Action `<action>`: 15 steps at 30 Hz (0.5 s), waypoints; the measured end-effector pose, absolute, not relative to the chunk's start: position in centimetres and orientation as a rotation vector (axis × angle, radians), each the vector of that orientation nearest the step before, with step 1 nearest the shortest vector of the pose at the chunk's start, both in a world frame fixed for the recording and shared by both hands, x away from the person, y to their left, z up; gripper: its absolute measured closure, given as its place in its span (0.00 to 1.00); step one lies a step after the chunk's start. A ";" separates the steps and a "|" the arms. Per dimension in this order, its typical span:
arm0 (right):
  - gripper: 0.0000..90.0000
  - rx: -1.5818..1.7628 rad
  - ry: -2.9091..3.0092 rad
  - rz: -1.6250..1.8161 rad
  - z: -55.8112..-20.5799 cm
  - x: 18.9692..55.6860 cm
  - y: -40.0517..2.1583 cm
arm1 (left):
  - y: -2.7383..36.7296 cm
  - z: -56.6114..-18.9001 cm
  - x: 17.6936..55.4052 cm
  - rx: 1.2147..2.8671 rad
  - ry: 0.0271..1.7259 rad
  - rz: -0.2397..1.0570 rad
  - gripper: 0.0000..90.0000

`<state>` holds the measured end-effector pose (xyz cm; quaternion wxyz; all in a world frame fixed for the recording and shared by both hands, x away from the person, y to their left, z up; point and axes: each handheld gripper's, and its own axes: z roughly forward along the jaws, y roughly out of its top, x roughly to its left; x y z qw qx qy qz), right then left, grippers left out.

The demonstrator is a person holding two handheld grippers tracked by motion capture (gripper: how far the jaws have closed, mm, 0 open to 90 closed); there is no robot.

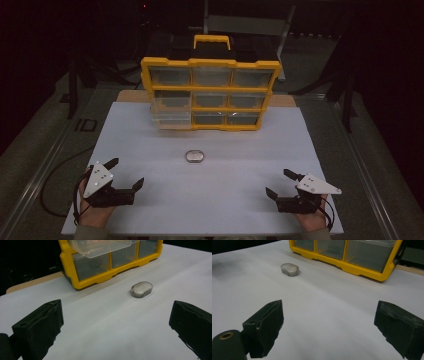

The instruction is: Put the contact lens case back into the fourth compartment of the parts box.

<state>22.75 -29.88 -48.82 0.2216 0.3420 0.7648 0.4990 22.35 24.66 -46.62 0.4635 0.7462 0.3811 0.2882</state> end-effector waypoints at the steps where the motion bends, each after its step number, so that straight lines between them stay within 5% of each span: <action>1: 0.09 0.948 2.120 1.380 -48.9 22.8 -29.9 | 24.7 -46.7 22.4 1.830 0.933 0.705 0.00; 15: 0.09 0.958 2.129 1.377 -49.2 23.1 -29.8 | 24.2 -46.1 23.2 1.888 0.865 0.663 0.00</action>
